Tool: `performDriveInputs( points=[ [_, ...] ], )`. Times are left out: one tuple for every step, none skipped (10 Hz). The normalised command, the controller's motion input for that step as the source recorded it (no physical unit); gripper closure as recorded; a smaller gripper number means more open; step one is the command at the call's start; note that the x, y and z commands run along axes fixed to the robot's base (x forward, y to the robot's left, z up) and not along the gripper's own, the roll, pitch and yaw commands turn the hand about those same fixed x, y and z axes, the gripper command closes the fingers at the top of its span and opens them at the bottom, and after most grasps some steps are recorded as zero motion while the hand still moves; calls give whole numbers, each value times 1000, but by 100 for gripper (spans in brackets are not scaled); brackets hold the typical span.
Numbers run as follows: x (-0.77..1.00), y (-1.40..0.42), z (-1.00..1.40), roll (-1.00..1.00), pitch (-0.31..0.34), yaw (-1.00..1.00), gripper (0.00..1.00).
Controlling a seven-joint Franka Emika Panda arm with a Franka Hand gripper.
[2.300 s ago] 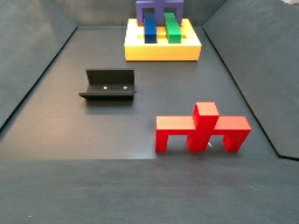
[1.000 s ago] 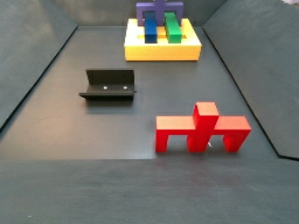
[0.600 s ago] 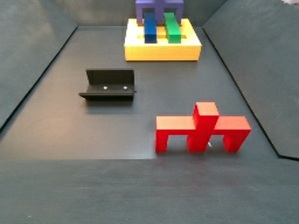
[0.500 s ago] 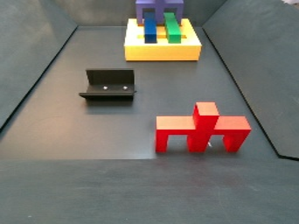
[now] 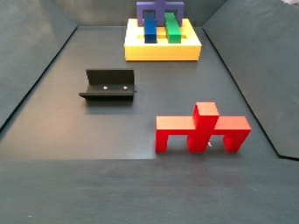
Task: Pick up the purple object. Move up. Move to above the board. Insert the purple object.
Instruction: Insert the purple object.
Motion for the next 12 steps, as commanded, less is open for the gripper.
performDriveInputs(
  points=[
    [0,-109,-106,87,0,0,100],
    [0,-223,-43,60,0,0,100],
    [0,-229,0,67,0,0,100],
    [0,-143,-31,123,0,0,100],
    [89,0,-169,189,0,0,100],
    [117,0,-31,164,0,0,100],
    [134,0,0,180,23,0,100],
    [74,0,0,189,11,40,100],
    [86,-17,0,207,20,37,100],
    [97,-34,0,237,24,34,100],
    [54,-109,-60,286,0,54,100],
    [0,-63,-11,279,9,74,100]
  ],
)
